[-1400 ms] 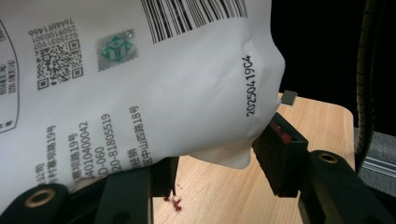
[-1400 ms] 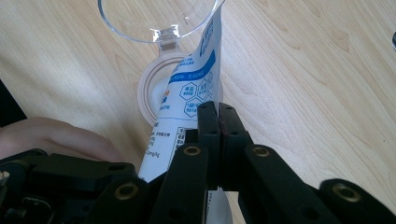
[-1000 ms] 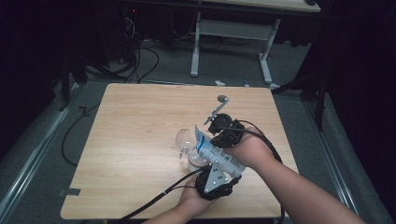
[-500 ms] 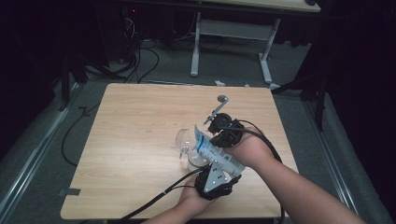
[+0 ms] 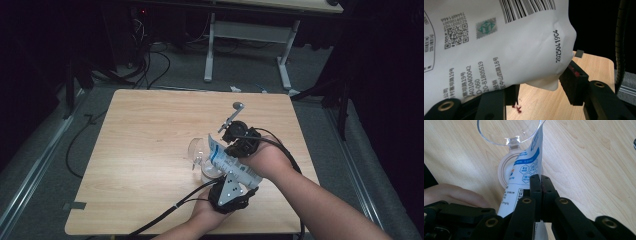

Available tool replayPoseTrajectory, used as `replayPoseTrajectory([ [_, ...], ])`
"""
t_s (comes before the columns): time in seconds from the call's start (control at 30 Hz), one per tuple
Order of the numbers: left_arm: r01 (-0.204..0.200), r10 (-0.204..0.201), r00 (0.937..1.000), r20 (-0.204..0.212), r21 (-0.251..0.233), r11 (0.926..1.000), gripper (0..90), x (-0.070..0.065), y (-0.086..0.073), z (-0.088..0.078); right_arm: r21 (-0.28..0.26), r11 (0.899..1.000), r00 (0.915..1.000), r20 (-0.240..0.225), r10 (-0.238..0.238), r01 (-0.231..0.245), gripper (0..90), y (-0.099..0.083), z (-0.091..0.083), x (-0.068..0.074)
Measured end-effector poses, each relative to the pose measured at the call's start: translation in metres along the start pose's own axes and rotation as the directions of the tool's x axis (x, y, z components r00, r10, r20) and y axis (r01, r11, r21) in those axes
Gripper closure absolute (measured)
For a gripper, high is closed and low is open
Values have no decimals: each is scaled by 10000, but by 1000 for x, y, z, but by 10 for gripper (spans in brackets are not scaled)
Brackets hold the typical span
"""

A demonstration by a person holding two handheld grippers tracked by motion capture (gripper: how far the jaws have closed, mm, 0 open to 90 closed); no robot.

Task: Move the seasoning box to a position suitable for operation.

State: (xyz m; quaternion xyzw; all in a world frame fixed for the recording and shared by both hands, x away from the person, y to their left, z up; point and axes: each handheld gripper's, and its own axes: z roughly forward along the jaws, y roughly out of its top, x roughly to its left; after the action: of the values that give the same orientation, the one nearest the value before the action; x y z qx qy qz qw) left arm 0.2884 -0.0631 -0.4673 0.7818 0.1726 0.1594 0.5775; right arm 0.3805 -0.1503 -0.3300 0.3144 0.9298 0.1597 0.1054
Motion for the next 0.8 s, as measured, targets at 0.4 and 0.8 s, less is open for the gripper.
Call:
replayPoseTrajectory([
  [0.4,71,-71,10000,3,-55,10000,532,1,1,1,26,10000,10000,57,-30,29,900,2,0,-1],
  [0.8,126,-126,9999,24,-118,9999,532,2,2,1,40,10000,10000,60,45,-45,900,2,1,-2],
])
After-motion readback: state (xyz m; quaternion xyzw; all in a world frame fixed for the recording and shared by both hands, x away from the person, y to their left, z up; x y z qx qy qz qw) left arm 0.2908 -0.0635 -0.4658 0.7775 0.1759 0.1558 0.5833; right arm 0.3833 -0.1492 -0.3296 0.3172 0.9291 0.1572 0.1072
